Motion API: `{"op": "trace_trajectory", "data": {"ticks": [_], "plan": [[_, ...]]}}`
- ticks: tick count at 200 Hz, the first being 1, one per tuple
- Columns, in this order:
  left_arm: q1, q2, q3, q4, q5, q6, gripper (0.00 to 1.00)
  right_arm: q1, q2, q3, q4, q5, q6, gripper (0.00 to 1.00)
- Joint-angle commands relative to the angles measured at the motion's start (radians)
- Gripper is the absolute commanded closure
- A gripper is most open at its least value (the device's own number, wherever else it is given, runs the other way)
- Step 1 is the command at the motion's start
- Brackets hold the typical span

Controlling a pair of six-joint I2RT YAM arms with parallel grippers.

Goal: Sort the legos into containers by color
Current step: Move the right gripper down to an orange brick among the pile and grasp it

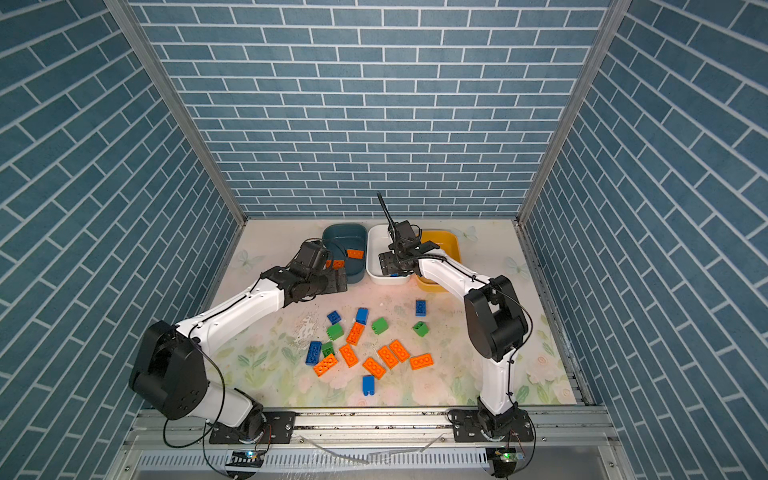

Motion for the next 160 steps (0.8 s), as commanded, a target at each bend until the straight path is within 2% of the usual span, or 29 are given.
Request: {"op": "trace_trajectory", "data": {"ticks": [1,44,65,89,130,160], "plan": [[-0.026,0.026,0.031,-0.035,-0.047,-0.004,0.01,0.011,-0.139,-0.131,-0.022,-0.013,0.048,0.14],[-0.056,0.05,0.036,0.005,0.02,-0.015,0.01,0.062,-0.339,-0.393,-0.128,0.047,0.174,0.14],[-0.065,0.043,0.021,0.036,0.043,-0.006,0.01,0.08,-0.419,-0.477,-0.239,0.02,0.261,0.13],[-0.068,0.036,0.006,0.047,0.037,-0.006,0.01,0.115,-0.496,-0.585,-0.287,-0.045,0.325,0.12],[-0.068,0.006,-0.033,0.078,0.032,-0.017,0.01,0.189,-0.549,-0.719,-0.312,-0.097,0.42,0.09],[-0.068,-0.012,-0.048,0.074,0.007,-0.026,0.01,0.256,-0.534,-0.747,-0.315,-0.09,0.428,0.08]]}}
